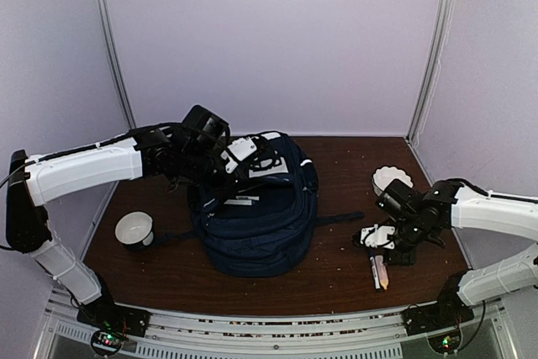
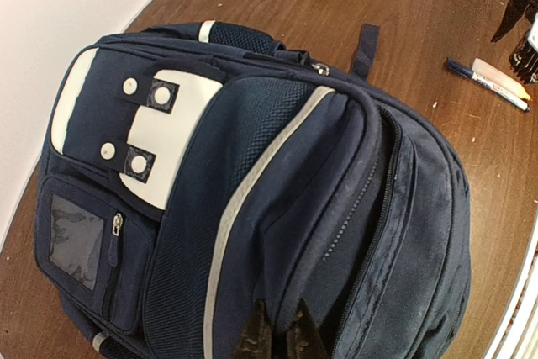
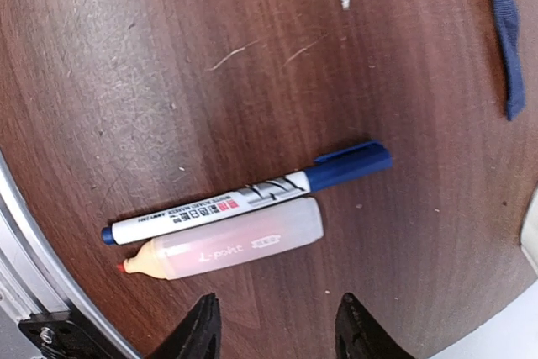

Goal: Pack the student bag

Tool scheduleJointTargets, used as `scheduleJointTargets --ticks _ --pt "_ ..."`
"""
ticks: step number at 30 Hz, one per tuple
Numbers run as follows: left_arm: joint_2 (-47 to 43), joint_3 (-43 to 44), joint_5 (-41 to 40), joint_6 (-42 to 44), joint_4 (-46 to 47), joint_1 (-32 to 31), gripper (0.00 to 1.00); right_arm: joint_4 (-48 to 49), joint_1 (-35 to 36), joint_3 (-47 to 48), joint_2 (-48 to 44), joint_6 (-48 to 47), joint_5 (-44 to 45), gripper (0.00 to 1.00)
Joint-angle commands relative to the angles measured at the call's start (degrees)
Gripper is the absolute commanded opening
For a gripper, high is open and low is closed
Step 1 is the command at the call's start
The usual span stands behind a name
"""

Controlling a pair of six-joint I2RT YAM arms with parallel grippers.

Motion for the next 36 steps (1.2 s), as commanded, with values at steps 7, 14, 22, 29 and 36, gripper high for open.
scheduleJointTargets --ticks 7,14,22,29,36 --pt "-1.1 2.5 -0.9 0.6 3.5 -0.1 0.00 2.9 -0.3 -0.4 7.7 -2.8 -2.0 0.53" --pt "-1.0 2.6 -0.5 0.8 3.4 -0.1 0.00 4.2 -0.3 0.0 11.9 -2.1 0.0 0.56" --pt "-0.6 2.7 -0.4 0.9 3.3 -0.1 0.00 4.7 -0.2 1.6 13.8 -0.9 -3.2 0.94" --pt "-0.4 2.8 -0.4 0.8 3.2 -0.1 0.00 5.5 0.1 2.5 15.3 -0.1 -4.3 1.00" --pt "-0.4 2.8 -0.2 0.9 3.2 -0.1 0.00 8.6 1.1 2.9 17.7 1.7 -1.8 1.00"
